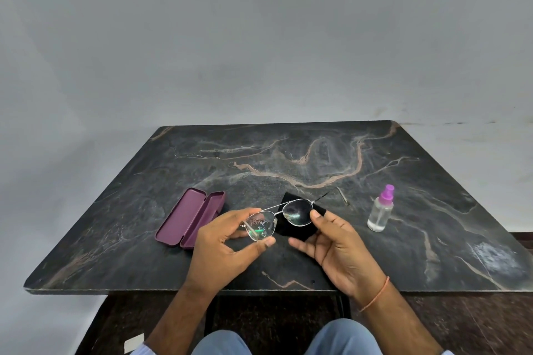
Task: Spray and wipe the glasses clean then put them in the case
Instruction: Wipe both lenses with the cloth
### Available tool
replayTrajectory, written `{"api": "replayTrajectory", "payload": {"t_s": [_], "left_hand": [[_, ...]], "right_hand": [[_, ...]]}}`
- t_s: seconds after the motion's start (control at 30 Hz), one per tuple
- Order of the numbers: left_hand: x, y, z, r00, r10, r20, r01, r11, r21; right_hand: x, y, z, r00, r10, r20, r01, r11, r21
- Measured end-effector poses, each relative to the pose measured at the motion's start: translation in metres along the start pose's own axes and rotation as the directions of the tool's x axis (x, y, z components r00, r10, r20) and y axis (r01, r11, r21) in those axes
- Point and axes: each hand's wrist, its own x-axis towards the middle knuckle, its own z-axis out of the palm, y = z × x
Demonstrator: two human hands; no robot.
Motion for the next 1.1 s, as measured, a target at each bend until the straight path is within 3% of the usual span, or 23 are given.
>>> {"api": "replayTrajectory", "payload": {"t_s": [0.27,0.57,0.7,0.9,1.1], "left_hand": [[0.003,0.002,0.002,0.998,-0.052,-0.030,0.051,0.998,-0.038],[0.009,0.001,0.004,1.000,0.006,-0.011,-0.006,1.000,0.006],[0.008,0.001,0.002,1.000,0.014,0.007,-0.014,1.000,0.026],[0.006,-0.001,-0.001,0.999,0.039,-0.003,-0.039,0.998,0.051],[0.004,0.001,-0.003,0.998,-0.066,-0.021,0.066,0.998,-0.024]], "right_hand": [[-0.003,-0.001,0.008,1.000,0.000,0.004,0.001,0.997,-0.074],[-0.007,0.025,0.032,0.981,0.075,0.177,-0.079,0.997,0.014],[-0.004,0.028,0.039,0.970,0.079,0.228,-0.062,0.995,-0.084],[-0.003,0.031,0.038,0.986,0.064,0.153,-0.051,0.995,-0.090],[-0.003,0.030,0.038,0.997,0.010,0.074,-0.009,1.000,-0.016]]}}
